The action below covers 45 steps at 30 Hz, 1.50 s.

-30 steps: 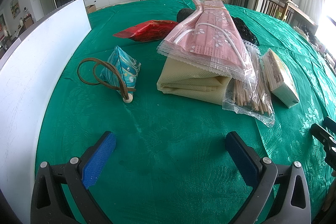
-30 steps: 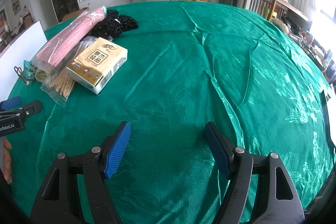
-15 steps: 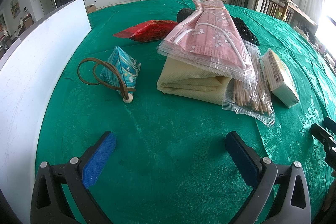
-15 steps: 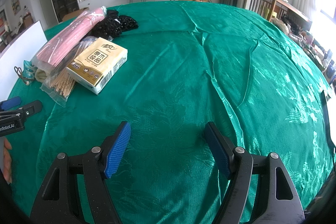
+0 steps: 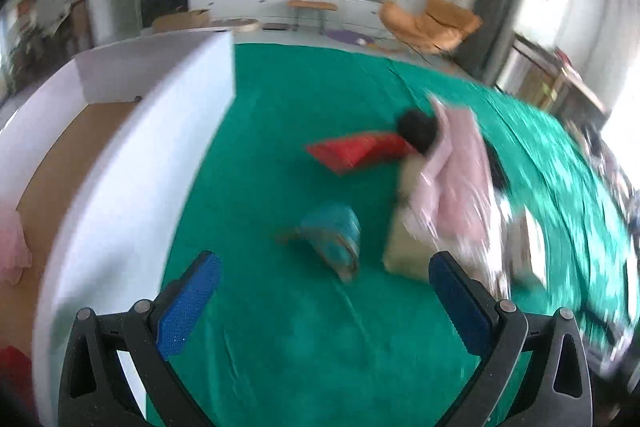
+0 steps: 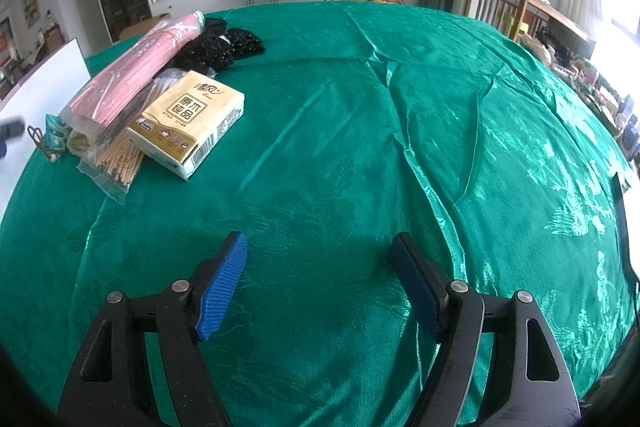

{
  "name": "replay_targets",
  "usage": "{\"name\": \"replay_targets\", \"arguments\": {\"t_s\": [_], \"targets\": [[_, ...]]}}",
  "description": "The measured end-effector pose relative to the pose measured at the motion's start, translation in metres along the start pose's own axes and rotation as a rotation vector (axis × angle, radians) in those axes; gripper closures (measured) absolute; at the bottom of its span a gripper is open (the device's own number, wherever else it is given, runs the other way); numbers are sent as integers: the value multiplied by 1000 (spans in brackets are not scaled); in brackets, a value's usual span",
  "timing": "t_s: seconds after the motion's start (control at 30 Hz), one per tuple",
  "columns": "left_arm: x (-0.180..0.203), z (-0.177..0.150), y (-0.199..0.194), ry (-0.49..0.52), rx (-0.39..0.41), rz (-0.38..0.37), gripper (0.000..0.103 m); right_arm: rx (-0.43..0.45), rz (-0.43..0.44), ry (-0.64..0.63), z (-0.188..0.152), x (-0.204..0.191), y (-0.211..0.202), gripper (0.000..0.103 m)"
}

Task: Organize soft objects
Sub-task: 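Grasp the blue-and-white patterned pouch with the left gripper and lift it, then grasp the gold tissue pack with the right gripper while the left gripper holds the pouch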

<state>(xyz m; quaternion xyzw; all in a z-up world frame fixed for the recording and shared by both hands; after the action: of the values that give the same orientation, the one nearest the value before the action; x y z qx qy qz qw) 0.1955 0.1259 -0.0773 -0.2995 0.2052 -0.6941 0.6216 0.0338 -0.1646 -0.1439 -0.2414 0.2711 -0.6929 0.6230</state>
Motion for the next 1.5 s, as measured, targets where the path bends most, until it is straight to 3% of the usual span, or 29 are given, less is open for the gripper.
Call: {"name": "replay_targets", "arguments": {"t_s": [0.07, 0.2, 0.3, 0.37, 0.4, 0.6, 0.77, 0.8, 0.83, 0.87, 1.03, 1.1, 1.23, 1.5], "targets": [[-3, 14, 16, -20, 5, -10, 1, 0, -1, 0, 0, 0, 0, 25], [0, 10, 53, 4, -83, -19, 27, 0, 0, 0, 0, 0, 0, 25], [0, 1, 76, -9, -125, -22, 32, 0, -1, 0, 0, 0, 0, 25], [-3, -6, 85, -25, -143, -23, 44, 0, -1, 0, 0, 0, 0, 25], [-3, -4, 82, -4, -114, -12, 58, 0, -1, 0, 0, 0, 0, 25], [8, -18, 46, 48, -131, -75, 62, 0, -1, 0, 0, 0, 0, 25], [26, -45, 6, 109, -157, -119, 57, 0, -1, -1, 0, 0, 0, 25], [28, -52, 4, 116, -153, -121, 43, 0, -1, -1, 0, 0, 0, 25], [29, -56, 4, 129, -149, -112, 23, 0, -1, -1, 0, 0, 0, 25], [30, -61, 8, 156, -138, -83, 17, 0, -1, -1, 0, 0, 0, 25], [31, -77, 26, 213, -131, -24, 14, 0, 0, -1, 0, 0, 0, 25], [28, -79, 28, 227, -85, 6, 8, 0, 0, -1, 0, 0, 0, 25], [27, -82, 29, 205, -96, 7, 0, 0, 0, -1, 0, 0, 0, 25], [29, -81, 33, 193, -89, 18, 0, 0, 1, 0, 0, 0, 0, 24]]}}
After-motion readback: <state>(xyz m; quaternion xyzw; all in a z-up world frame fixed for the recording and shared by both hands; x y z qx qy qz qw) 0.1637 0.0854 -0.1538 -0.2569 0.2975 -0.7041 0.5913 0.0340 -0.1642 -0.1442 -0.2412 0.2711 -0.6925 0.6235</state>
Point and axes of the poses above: each gripper's, at about its wrist camera, not at the fingertips, and y roughly the way its jaws point, x to its right, z to its top, the point moved 8 cm from there along y, roughly the way its jaws point, and after that the axes turned 8 degrees about x, right-handed, at the moved point
